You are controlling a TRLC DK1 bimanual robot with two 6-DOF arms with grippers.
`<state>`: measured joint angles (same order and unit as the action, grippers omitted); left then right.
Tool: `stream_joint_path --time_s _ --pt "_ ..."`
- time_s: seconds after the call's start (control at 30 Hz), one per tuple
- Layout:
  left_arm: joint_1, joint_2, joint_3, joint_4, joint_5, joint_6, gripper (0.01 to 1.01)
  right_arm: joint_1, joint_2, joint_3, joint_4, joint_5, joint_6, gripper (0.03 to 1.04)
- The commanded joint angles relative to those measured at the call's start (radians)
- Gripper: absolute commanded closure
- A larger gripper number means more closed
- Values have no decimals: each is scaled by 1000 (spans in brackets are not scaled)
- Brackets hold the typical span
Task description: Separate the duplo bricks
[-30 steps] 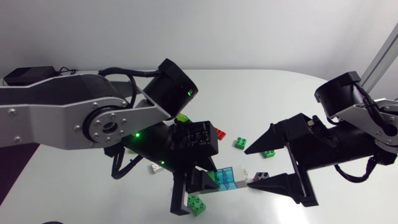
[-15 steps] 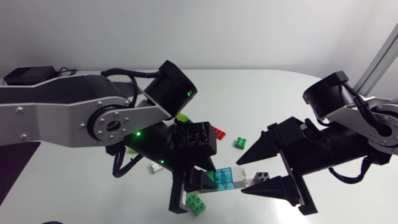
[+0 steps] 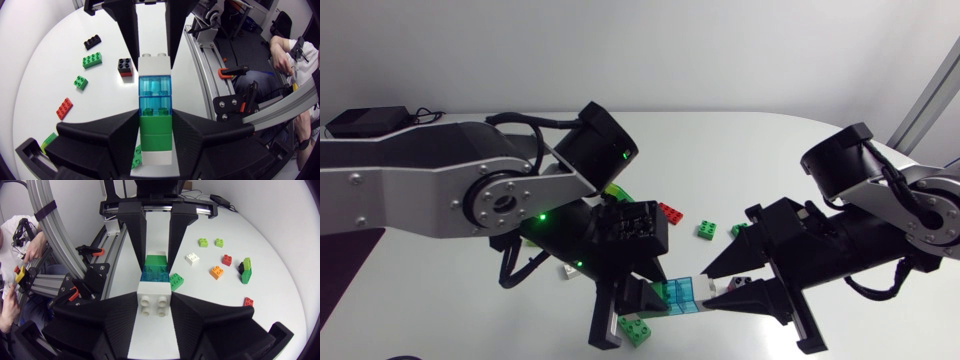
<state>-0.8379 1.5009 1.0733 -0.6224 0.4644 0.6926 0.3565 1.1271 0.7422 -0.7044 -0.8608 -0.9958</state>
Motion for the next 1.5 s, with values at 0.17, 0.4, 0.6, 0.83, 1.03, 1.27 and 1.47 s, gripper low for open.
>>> stream_joint_path --time_s 0.17,0.4,0.6,0.83,1.03,1.27,1.47 --pt "-1 7 31 6 3 28 752 -2 0 -18 -52 -46 -46 775" --pt "3 -2 19 6 5 35 752 -76 39 43 -190 -129 -153 775" --pt "6 -7 16 6 5 33 752 -82 31 45 -204 -121 -167 777" --pt "39 18 19 16 2 36 752 -87 -18 34 -196 -72 -161 777" --pt "83 147 57 23 -86 48 752 -83 -55 20 -196 -35 -158 777" --pt "94 295 99 70 -182 84 752 -71 -84 -1 -196 -15 -150 779" --pt "94 412 123 142 -237 93 752 -54 -116 -23 -187 6 -127 779"
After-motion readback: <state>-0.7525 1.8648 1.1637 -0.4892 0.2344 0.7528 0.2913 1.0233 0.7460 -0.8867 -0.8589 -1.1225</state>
